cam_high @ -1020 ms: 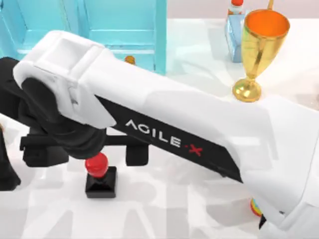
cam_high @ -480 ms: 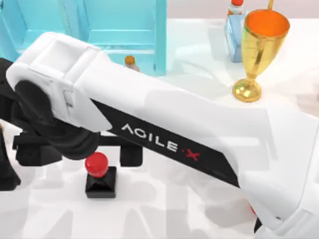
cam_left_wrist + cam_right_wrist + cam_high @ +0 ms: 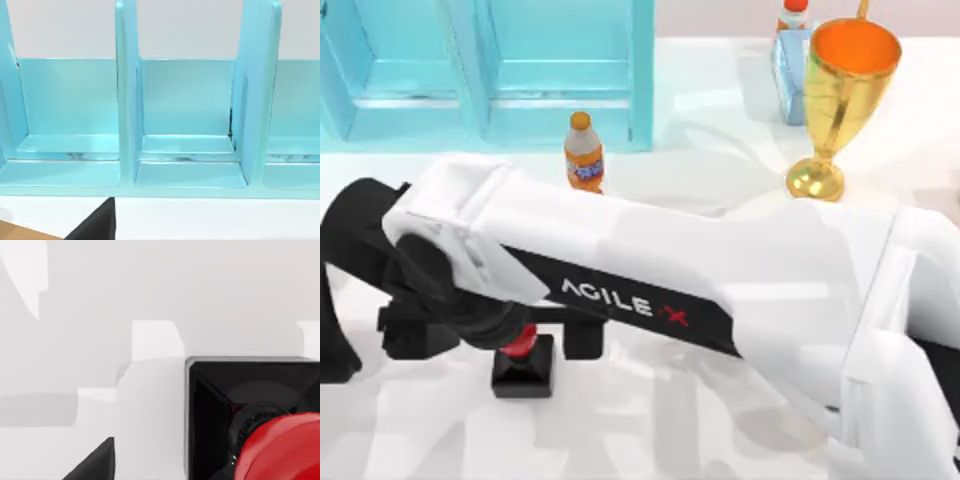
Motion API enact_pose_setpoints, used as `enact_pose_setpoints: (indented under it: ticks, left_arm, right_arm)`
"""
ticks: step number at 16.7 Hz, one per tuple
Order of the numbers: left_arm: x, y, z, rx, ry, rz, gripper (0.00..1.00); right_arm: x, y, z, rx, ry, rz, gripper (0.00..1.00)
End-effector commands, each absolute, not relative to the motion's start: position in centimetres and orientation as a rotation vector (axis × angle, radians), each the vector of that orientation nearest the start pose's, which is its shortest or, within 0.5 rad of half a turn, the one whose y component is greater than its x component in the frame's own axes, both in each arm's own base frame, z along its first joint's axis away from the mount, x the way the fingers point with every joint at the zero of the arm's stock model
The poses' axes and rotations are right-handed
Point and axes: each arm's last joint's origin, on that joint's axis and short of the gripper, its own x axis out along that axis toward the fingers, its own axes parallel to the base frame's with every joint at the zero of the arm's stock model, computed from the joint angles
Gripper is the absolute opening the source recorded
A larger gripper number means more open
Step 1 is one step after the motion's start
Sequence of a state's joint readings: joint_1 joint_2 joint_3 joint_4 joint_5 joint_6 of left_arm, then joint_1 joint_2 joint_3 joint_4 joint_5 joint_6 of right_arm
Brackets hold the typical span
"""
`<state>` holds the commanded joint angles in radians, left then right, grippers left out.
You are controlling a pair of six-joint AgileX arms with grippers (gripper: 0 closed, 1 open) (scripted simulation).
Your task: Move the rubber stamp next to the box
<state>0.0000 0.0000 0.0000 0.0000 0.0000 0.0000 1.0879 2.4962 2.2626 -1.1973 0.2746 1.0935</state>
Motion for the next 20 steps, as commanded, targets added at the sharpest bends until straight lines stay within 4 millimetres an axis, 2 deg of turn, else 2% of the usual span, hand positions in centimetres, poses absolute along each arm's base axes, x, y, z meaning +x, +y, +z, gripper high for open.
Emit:
enact_pose_setpoints:
  ticks: [3, 7, 20]
  left_arm:
    - [10.57, -0.12, 16.0, 0.0, 0.0, 0.0, 1.0]
    - [10.57, -0.12, 16.0, 0.0, 0.0, 0.0, 1.0]
    - [10.57, -0.12, 16.0, 0.0, 0.0, 0.0, 1.0]
  right_arm:
    - [23.94, 44.18, 14.53, 0.007, 1.27, -0.008, 1.0]
    - [23.96, 44.16, 14.47, 0.007, 1.27, -0.008, 1.0]
    - [23.96, 44.16, 14.47, 0.007, 1.27, -0.008, 0.02]
